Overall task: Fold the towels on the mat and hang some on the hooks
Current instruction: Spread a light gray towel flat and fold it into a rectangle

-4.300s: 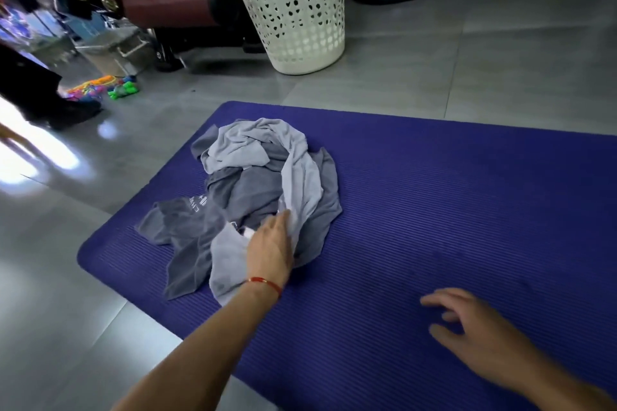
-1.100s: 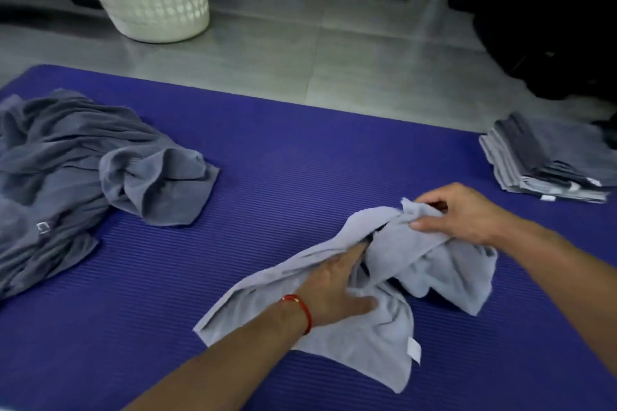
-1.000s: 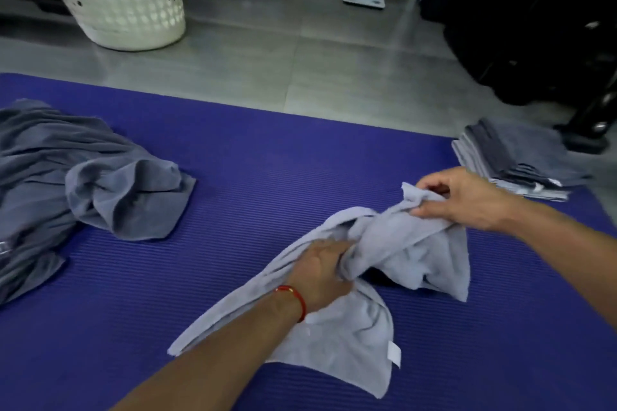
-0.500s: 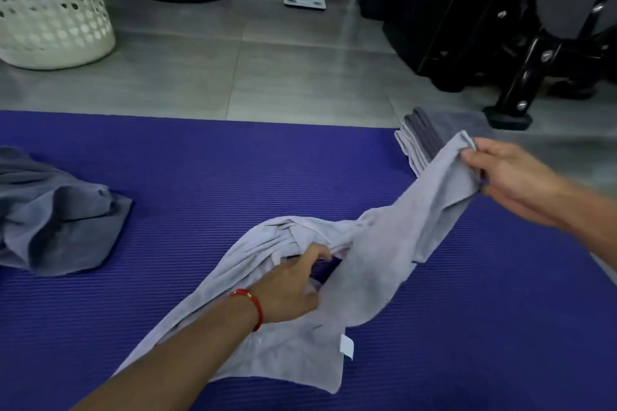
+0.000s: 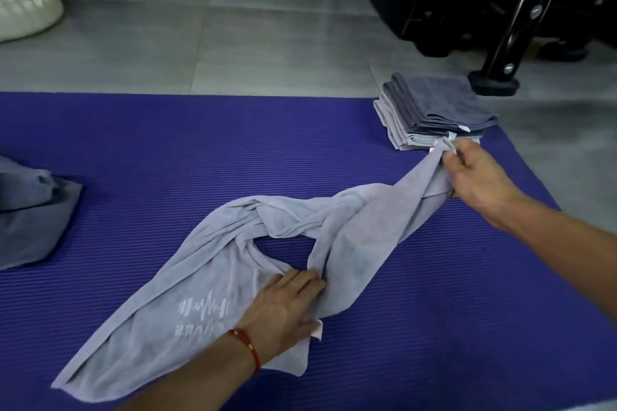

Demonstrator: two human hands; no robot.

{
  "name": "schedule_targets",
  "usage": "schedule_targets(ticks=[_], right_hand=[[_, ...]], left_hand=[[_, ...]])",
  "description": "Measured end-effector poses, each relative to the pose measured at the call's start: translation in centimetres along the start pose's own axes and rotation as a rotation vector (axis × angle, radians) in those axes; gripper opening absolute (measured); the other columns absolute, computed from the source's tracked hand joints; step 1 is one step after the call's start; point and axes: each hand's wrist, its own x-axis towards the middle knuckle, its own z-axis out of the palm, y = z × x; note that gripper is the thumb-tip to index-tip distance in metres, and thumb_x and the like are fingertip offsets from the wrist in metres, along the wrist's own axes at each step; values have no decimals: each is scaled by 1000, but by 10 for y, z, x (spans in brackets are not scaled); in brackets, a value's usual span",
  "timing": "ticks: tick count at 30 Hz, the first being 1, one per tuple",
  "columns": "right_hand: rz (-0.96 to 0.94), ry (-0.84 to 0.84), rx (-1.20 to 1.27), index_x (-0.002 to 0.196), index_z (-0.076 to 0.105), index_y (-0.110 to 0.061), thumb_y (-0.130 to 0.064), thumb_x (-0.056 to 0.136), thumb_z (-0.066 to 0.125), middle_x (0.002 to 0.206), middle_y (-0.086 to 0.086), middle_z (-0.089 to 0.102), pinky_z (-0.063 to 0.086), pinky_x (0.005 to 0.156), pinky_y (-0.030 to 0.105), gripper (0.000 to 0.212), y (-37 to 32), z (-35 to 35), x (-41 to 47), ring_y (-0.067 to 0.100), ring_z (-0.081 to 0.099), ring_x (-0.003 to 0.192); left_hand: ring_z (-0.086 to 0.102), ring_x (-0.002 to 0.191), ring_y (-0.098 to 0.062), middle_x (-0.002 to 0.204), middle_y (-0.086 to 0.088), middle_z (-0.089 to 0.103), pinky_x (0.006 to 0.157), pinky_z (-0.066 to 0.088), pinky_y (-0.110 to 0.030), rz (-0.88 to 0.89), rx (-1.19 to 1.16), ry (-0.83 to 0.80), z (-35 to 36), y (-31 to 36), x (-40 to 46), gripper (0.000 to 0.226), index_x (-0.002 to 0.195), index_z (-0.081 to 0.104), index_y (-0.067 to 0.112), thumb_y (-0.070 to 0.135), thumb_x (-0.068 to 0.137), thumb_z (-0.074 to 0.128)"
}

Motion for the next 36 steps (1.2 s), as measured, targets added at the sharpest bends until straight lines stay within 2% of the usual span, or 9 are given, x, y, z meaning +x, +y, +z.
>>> schedule_targets(ticks=[3, 7, 12, 18, 22, 25, 28, 32, 36], right_hand=[[-49, 46, 24, 100, 63, -31, -45, 102, 49, 93, 1, 70, 59, 83, 57, 20, 2, -2, -5, 33, 68, 93], [-215, 269, -116, 112, 66, -23, -32, 105, 52, 91, 2, 71, 58, 80, 48, 19, 8, -9, -10, 27, 67, 85], [-256, 458, -15, 117, 64, -26, -33, 107, 46, 96, 2, 69, 58, 80, 47, 21, -6, -28, -10, 27, 67, 89], [-268, 600, 80, 112, 60, -20, -36, 109, 41, 80, 3, 59, 46, 63, 32, 26, -62, -54, -14, 22, 54, 71], [-309, 531, 135, 96, 57, -22, -30, 108, 45, 78, 0, 54, 40, 65, 33, 19, -91, -66, -17, 16, 49, 71], [-287, 336, 348, 100, 64, -17, -28, 105, 55, 86, 7, 63, 48, 74, 36, 15, -108, -80, -18, 19, 57, 79], [-168, 232, 730, 108, 67, -13, -30, 102, 60, 100, 10, 68, 54, 82, 40, 19, -120, -86, -27, 26, 63, 89], [158, 69, 847, 111, 68, -9, -19, 105, 53, 94, 9, 78, 60, 56, 28, 19, -100, -60, -59, 20, 75, 75], [332, -69, 726, 112, 66, 0, -16, 106, 50, 106, 22, 75, 58, 66, 35, 24, -50, -34, -93, 28, 74, 80]], left_hand=[[63, 97, -11, 115, 8, 66, 82, 54, -30, -4, -5, 3, 6, -7, 0, 31, 109, 69, 20, 25, 84, 52], [55, 73, -6, 78, 6, 62, 65, 49, -29, -384, -323, 169, -18, -5, 6, 15, 78, 60, 16, 26, 88, 55], [54, 57, -2, 65, 3, 65, 56, 45, -18, -662, -665, 499, -109, -27, 32, 15, 82, 63, 14, 21, 96, 65], [55, 64, -6, 74, -13, 65, 59, 49, -26, -493, -622, 693, -218, -61, 71, 23, 88, 62, 4, 25, 98, 65], [60, 70, -12, 80, -13, 72, 67, 55, -41, -490, -535, 715, -289, -89, 88, 28, 88, 68, 11, 39, 93, 71], [57, 56, 1, 62, 8, 70, 52, 49, -20, -426, -588, 754, -346, -86, 93, 19, 86, 71, 11, 29, 89, 75], [61, 62, -8, 68, 3, 72, 55, 50, -20, -368, -682, 769, -387, -82, 94, 23, 85, 73, 12, 34, 83, 75], [68, 81, -16, 99, -17, 73, 66, 58, -20, -447, -931, 445, -375, -89, 94, 27, 110, 70, 0, 20, 93, 64], [70, 90, -16, 111, -16, 74, 76, 59, -23, -543, -945, 294, -335, -92, 97, 22, 118, 67, 2, 3, 98, 56]])
